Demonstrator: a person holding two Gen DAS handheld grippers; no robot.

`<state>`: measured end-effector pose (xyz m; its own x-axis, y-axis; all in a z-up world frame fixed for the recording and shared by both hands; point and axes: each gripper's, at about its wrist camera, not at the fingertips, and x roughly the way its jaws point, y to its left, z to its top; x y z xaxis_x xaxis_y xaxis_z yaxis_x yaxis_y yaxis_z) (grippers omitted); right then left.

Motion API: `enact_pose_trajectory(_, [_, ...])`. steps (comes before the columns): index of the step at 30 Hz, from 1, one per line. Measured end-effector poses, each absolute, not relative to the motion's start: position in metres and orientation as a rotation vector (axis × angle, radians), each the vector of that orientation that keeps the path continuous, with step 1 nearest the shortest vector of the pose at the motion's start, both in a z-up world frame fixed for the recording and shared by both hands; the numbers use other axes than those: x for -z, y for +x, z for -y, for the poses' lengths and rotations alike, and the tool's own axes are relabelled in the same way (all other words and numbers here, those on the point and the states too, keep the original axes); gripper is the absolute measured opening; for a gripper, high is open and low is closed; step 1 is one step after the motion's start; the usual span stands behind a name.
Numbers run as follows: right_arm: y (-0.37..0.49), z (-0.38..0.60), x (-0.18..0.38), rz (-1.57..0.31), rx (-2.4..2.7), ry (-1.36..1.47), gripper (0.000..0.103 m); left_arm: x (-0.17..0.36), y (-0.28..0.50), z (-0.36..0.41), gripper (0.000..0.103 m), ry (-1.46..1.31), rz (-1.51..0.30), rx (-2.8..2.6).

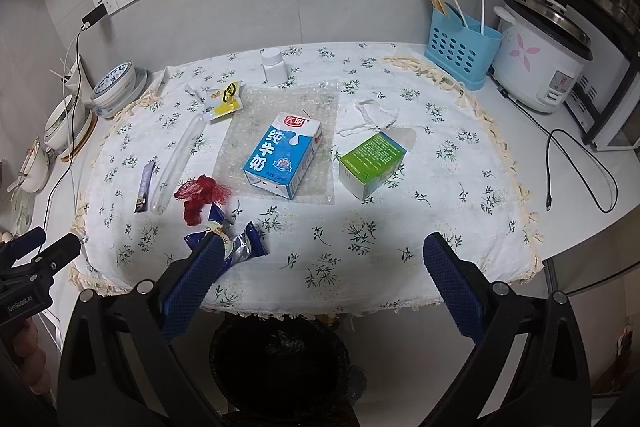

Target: Collect trash

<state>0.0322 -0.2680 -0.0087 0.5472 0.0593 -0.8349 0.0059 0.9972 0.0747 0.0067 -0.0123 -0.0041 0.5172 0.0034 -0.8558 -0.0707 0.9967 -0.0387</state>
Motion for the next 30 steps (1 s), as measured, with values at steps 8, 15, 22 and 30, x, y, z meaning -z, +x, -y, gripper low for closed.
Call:
enact_pose_trajectory(8, [0.033,0.268,0.01,-0.995,-0.025,0.065,0.096,0.004,0.008,0.011,0.097,-0.071,-1.028,-0.045])
enact_pose_trajectory(15, [0.036,0.27,0.011,-1.002,-0.019,0.068,0.096,0.005,0.012,0.01,0.097,-0.077,-1.031,-0.039])
enact_pose_trajectory(22, [0.04,0.268,0.013,-1.006,-0.01,0.059,0.096,0.007,0.016,0.009,0.097,-0.081,-1.033,-0.033])
enact_pose_trajectory(30, [0.059,0.262,0.016,-1.02,-0.056,0.055,0.096,0.012,0.039,0.004,0.097,-0.079,-1.043,-0.027])
